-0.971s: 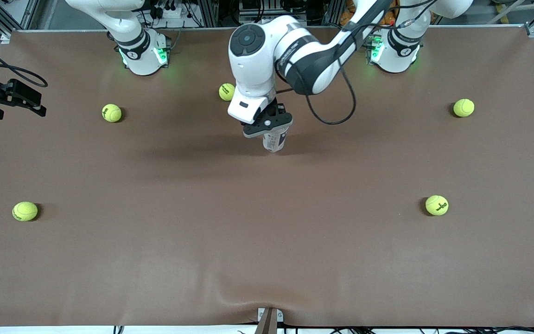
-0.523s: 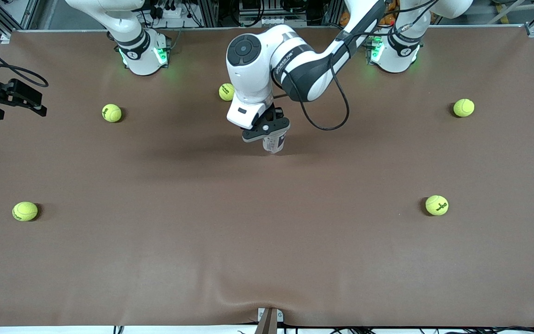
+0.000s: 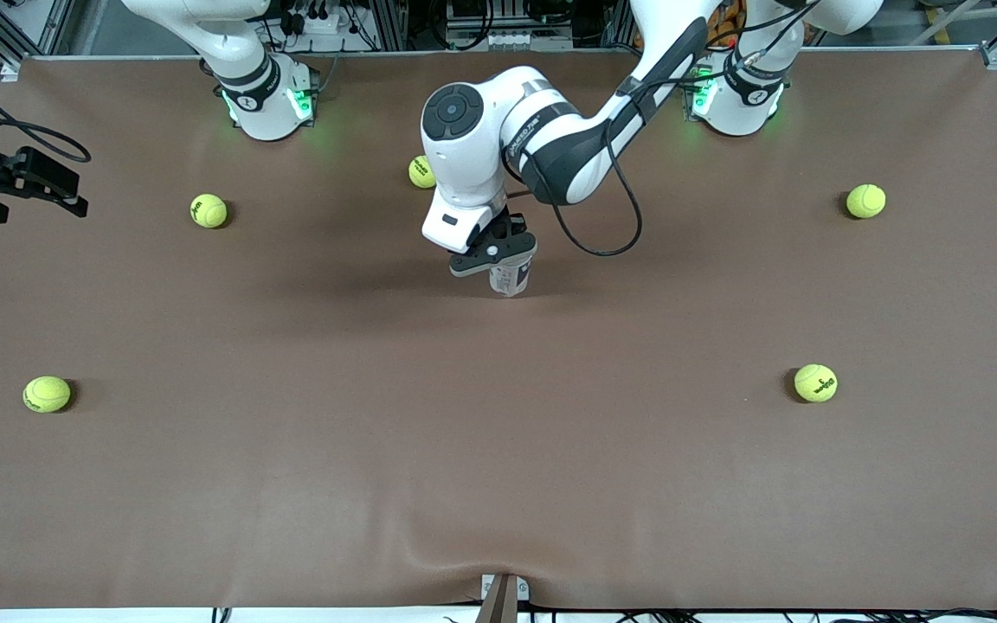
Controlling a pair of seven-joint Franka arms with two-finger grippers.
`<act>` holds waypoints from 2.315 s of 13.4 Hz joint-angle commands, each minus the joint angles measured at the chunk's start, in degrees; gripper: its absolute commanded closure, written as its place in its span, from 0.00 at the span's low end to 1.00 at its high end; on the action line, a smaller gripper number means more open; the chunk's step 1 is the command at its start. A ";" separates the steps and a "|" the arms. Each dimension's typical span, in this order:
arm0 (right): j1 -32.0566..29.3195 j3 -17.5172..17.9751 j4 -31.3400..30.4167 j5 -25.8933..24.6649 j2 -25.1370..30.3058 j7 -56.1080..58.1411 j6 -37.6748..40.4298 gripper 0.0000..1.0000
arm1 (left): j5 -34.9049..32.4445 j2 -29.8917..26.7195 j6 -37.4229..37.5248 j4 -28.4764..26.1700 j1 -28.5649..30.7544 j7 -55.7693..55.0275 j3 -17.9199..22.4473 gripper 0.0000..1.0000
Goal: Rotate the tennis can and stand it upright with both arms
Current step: 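Lower the upright can onto the table with the left gripper, then open the left gripper and lift it away from the can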
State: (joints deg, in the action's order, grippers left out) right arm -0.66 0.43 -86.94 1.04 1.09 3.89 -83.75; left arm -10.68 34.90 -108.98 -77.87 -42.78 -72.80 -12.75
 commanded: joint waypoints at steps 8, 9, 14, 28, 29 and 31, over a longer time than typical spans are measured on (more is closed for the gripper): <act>0.57 -0.07 -0.96 -0.95 1.10 -1.08 0.25 0.00 | -1.71 1.04 -0.09 1.67 -0.90 -2.08 0.36 0.75; 0.57 -0.07 -0.96 -0.95 1.10 -1.08 0.25 0.00 | -1.71 0.87 -0.09 1.75 -0.82 -2.08 0.36 0.74; 0.48 -0.07 -0.96 -0.95 1.01 -1.08 0.16 0.00 | -1.45 -0.62 0.00 1.76 -0.82 -3.67 0.27 0.48; 0.48 -0.07 -0.96 -0.95 1.01 -0.99 0.52 0.00 | -1.63 -6.95 0.96 1.84 3.66 -1.48 0.27 0.00; 0.48 -0.07 -0.96 -0.95 1.01 -1.08 0.52 0.00 | -1.63 -7.83 0.96 1.84 5.06 -0.25 0.18 0.00; 0.48 -0.07 -0.96 -0.95 1.01 -1.08 0.52 0.00 | -1.71 -10.11 0.96 1.84 7.35 1.25 0.27 0.00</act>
State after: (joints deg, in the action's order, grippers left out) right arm -0.65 0.41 -87.00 1.04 1.09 3.87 -83.49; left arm -11.15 27.60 -108.88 -75.46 -37.36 -72.93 -12.26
